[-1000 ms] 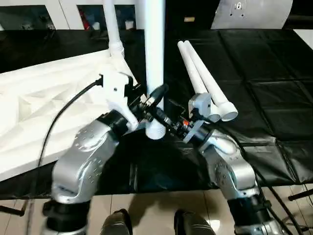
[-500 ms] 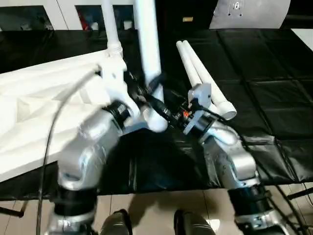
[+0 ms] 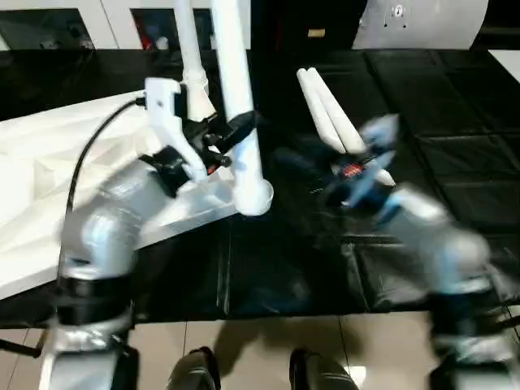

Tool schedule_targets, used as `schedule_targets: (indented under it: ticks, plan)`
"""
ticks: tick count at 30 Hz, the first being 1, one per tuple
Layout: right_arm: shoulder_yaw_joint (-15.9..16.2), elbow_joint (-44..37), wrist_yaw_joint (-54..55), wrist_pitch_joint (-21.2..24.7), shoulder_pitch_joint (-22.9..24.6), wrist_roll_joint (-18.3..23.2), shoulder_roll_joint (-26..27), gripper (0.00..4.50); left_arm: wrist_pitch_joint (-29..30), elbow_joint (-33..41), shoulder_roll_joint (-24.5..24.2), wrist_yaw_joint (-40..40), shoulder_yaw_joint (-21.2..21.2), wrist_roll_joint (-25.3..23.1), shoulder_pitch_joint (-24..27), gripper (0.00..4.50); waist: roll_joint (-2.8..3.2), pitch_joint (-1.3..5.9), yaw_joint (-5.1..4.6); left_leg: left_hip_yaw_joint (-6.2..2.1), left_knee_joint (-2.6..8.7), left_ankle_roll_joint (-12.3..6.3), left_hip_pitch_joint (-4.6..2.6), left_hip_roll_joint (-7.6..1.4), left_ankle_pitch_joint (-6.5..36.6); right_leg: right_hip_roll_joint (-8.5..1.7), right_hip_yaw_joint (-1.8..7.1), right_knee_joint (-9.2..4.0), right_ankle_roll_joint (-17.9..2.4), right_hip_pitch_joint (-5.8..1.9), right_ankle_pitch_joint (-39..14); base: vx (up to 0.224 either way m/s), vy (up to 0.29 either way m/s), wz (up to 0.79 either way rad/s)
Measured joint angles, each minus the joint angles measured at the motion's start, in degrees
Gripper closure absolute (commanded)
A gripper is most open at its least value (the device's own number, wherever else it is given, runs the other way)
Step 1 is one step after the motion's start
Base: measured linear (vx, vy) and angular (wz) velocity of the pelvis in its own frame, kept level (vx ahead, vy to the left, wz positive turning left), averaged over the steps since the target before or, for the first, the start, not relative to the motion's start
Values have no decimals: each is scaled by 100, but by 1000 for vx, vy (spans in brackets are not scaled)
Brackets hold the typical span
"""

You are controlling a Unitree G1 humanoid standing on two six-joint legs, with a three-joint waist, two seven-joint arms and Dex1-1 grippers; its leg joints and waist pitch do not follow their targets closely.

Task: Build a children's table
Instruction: Pick table leg

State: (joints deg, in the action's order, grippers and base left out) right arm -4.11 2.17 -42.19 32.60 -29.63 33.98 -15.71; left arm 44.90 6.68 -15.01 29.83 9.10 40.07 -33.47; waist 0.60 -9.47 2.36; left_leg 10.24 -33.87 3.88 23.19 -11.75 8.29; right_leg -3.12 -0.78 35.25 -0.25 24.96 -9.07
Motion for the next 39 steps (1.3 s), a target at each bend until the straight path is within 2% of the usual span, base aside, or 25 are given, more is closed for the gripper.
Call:
schedule_targets:
  ticks: [3,4,7,11,15,23,28,34,36,39]
  plan:
    - [-6,20,-369,420,-134,321,-222,1,161,-59,-172,660,-7,392,-71,264,0,0,2,1,0,0,0,0,0,0,0,0,0,0,0,0,0,0]
    - [49,13,-697,667,-148,492,-450,0,262,-98,-316,1055,-46,563,-87,264,0,0,12,1,2,0,1,0,0,0,0,-2,0,0,0,0,0,0]
    - [87,-13,-1195,991,-151,679,-784,0,402,-111,-528,1603,-55,768,-99,264,0,0,26,2,2,-1,0,0,0,0,0,-2,0,0,0,0,0,0]
    - [287,-213,-1631,1215,-155,847,-943,0,441,-142,-627,2048,-232,865,-141,264,0,0,43,7,1,-2,-2,-1,-1,-1,0,2,-1,0,0,0,0,0]
    - [403,-224,-1890,1317,-192,905,-1039,0,462,-171,-650,2275,-286,951,-313,264,0,0,74,11,-2,-3,-4,0,-2,-4,1,2,-6,-3,3,0,0,0]
    - [767,-312,-2163,1356,-256,863,-1036,0,364,-169,-653,2519,-488,964,-331,264,0,0,86,10,-1,-3,-3,-1,-2,-4,1,0,-5,-1,3,0,0,0]
    - [921,-306,-2298,1356,-405,833,-976,0,242,-158,-695,2745,-786,748,-331,264,-1,-1,85,9,0,-3,-3,-1,-2,-5,1,1,-5,-1,3,0,0,0]
    - [1144,-254,-2549,1356,-410,809,-988,0,159,-156,-704,2840,-905,723,-331,264,-2,-1,85,8,0,-3,-3,-1,-2,-5,2,0,-5,-1,3,0,0,0]
    - [1175,-195,-2610,1356,-415,803,-996,27,148,-156,-700,2859,-921,723,-332,264,-2,-1,84,9,0,-3,-3,-1,-2,-5,2,0,-5,-1,3,0,0,0]
    - [1231,-179,-2678,1356,-416,789,-1014,37,136,-155,-691,2865,-929,723,-342,264,-2,-1,84,9,0,-3,-3,-1,-2,-5,2,0,-5,0,3,0,0,0]
